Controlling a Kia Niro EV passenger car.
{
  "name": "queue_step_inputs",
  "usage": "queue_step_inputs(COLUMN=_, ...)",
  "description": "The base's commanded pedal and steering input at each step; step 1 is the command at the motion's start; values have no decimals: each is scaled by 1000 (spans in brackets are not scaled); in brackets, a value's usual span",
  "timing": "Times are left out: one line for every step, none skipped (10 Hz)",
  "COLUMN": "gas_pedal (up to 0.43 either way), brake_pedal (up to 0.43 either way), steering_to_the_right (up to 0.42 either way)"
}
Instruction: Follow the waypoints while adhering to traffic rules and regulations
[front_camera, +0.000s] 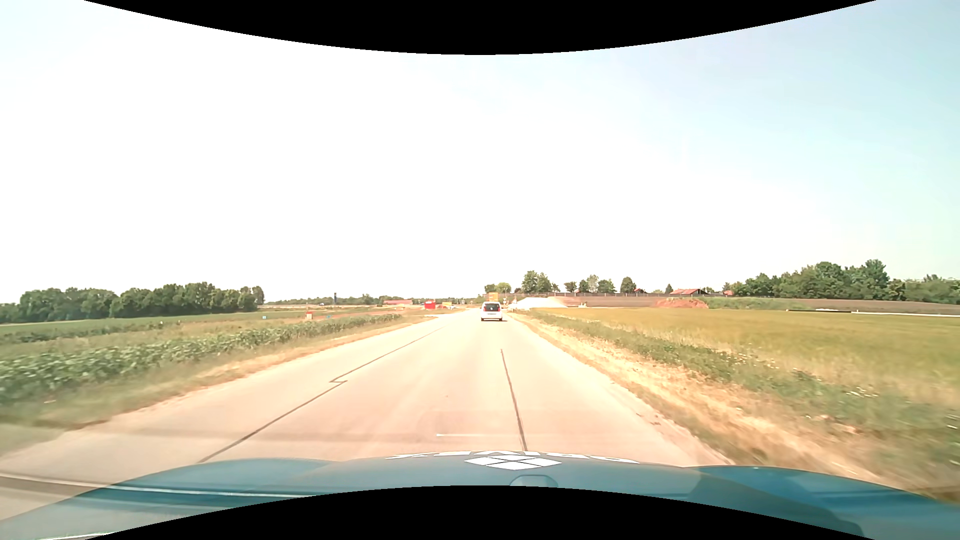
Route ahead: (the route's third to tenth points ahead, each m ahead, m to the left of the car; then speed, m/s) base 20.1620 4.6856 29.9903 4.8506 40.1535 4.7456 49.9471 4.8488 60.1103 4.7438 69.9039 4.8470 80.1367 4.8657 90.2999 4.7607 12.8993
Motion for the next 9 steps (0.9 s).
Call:
queue_step_inputs(gas_pedal=98, brake_pedal=0, steering_to_the_right=-1)
queue_step_inputs(gas_pedal=98, brake_pedal=0, steering_to_the_right=-1)
queue_step_inputs(gas_pedal=87, brake_pedal=0, steering_to_the_right=-2)
queue_step_inputs(gas_pedal=87, brake_pedal=0, steering_to_the_right=-4)
queue_step_inputs(gas_pedal=87, brake_pedal=0, steering_to_the_right=-3)
queue_step_inputs(gas_pedal=87, brake_pedal=0, steering_to_the_right=-4)
queue_step_inputs(gas_pedal=87, brake_pedal=0, steering_to_the_right=-4)
queue_step_inputs(gas_pedal=87, brake_pedal=0, steering_to_the_right=-5)
queue_step_inputs(gas_pedal=87, brake_pedal=0, steering_to_the_right=-5)
